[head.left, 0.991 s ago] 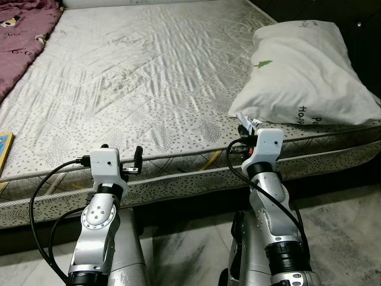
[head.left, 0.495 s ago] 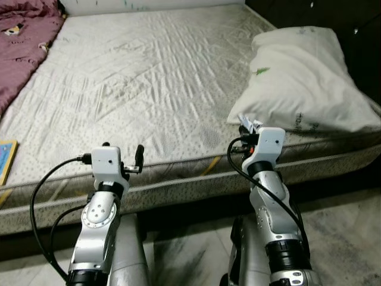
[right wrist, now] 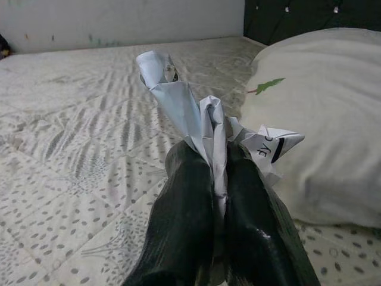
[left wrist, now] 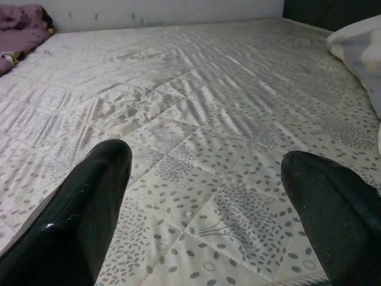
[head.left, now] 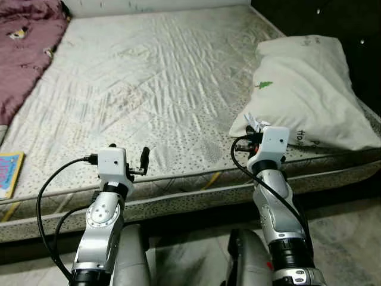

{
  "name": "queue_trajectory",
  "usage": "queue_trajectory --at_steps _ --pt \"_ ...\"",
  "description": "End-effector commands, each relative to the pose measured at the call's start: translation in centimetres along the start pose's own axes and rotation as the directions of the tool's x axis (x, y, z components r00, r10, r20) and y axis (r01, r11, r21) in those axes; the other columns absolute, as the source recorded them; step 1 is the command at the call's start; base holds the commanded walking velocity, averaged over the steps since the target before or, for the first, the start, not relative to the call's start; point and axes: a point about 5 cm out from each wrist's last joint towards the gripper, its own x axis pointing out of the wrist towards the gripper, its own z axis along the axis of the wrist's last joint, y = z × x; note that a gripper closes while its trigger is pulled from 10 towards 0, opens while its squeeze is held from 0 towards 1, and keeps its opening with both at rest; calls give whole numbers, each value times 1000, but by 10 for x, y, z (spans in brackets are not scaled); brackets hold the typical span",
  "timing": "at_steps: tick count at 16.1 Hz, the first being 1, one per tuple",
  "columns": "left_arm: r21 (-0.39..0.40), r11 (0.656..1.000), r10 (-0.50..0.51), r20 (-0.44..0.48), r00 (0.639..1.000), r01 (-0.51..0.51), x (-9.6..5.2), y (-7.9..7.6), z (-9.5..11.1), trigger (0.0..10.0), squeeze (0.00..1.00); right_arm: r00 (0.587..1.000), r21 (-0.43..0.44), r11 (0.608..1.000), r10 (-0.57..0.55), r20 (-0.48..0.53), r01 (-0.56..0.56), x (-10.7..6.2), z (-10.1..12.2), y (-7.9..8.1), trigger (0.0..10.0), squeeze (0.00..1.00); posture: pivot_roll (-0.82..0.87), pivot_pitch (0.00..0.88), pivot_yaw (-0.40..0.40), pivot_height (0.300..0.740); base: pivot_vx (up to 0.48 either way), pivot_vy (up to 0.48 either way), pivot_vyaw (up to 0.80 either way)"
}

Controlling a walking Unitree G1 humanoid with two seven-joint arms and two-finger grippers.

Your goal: Clean up the room

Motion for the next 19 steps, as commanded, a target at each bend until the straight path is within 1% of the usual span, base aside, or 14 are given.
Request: queue_trajectory --at_steps 1,3,4,6,10,12,14,15,17,18,19 --pt "10 1000 1 -19 1000 -1 -1 2 -2 10000 0 1000 -5 1000 6 13 -6 -1 3 2 10000 0 88 0 -2 591 0 0 0" --pt "13 1000 -3 -18 1000 3 0 1 -2 10000 0 1000 -17 1000 -10 16 10 0 4 0 10000 0 86 0 -1 605 0 0 0" --pt "13 1000 -3 -18 1000 3 0 1 -2 10000 0 1000 -28 999 -29 11 30 1 4 -4 10000 0 86 0 -1 619 0 0 0" --pt "14 1000 -3 -19 1000 3 0 1 -2 10000 0 999 -24 999 -47 0 47 1 2 -9 10000 0 87 0 -3 643 0 0 0" --pt "14 1000 -1 -20 1000 1 0 1 -2 10000 0 999 -22 998 -54 1 55 1 2 -10 10000 0 86 0 -2 685 0 0 0" --pt "-6 1000 22 -24 999 -22 0 4 -3 10000 0 998 -35 998 -60 4 60 2 2 -12 10000 0 84 0 -1 709 0 0 0" --pt "0 1000 25 -26 999 -25 0 5 -3 10000 0 998 -43 997 -67 2 67 2 2 -15 10000 0 85 0 -1 727 0 0 0" --pt "21 999 45 10 999 -45 -1 6 1 10000 0 997 -46 996 -72 -1 72 1 1 -17 10000 0 86 0 -1 740 0 0 0" --pt "42 996 82 12 997 -83 -1 9 2 10000 0 997 -49 996 -73 -4 73 1 -1 -17 10000 0 87 0 -2 740 0 0 0" --pt "31 997 69 4 998 -69 0 12 3 10000 0 997 -54 996 -73 -7 73 0 -2 -16 10000 0 88 0 -3 740 0 0 0" --pt "9 999 43 17 999 -44 -1 12 5 10000 0 997 -57 996 -74 -8 73 0 -2 -16 10000 0 88 0 -3 740 0 0 0"
